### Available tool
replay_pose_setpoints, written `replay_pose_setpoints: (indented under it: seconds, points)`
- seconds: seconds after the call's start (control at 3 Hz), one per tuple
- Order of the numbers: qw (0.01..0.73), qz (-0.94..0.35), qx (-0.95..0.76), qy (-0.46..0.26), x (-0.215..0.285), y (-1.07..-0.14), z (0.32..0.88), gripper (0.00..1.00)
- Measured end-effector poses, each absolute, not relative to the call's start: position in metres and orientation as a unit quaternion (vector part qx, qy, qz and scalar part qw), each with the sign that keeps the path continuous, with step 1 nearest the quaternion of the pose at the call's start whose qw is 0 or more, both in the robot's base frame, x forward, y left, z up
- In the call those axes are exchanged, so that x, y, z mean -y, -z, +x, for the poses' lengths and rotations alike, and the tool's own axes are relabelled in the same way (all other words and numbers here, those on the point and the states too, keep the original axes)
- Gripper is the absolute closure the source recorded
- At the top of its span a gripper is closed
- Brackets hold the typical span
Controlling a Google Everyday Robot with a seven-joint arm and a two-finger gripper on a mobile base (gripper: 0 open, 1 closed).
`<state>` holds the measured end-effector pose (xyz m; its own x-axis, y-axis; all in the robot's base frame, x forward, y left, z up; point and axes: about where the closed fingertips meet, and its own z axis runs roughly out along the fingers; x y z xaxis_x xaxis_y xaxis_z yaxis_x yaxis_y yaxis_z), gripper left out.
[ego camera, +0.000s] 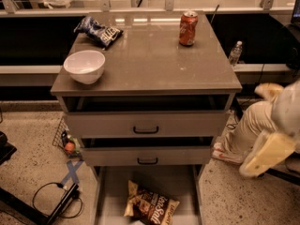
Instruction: Pick brown chip bag from bottom drawer and place on counter
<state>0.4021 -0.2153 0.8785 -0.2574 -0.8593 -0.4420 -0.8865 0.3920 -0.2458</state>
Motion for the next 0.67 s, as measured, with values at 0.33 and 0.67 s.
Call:
replay_pose_setpoints:
  seconds: [0.33, 0.67]
  points:
    - [0.268, -0.526, -0.803, -0.083, 0.209, -0.783, 0.394, 0.0]
    - [0.294, -0.492, -0.808, -0.139, 0.196, -0.692, 0.408, 0.0]
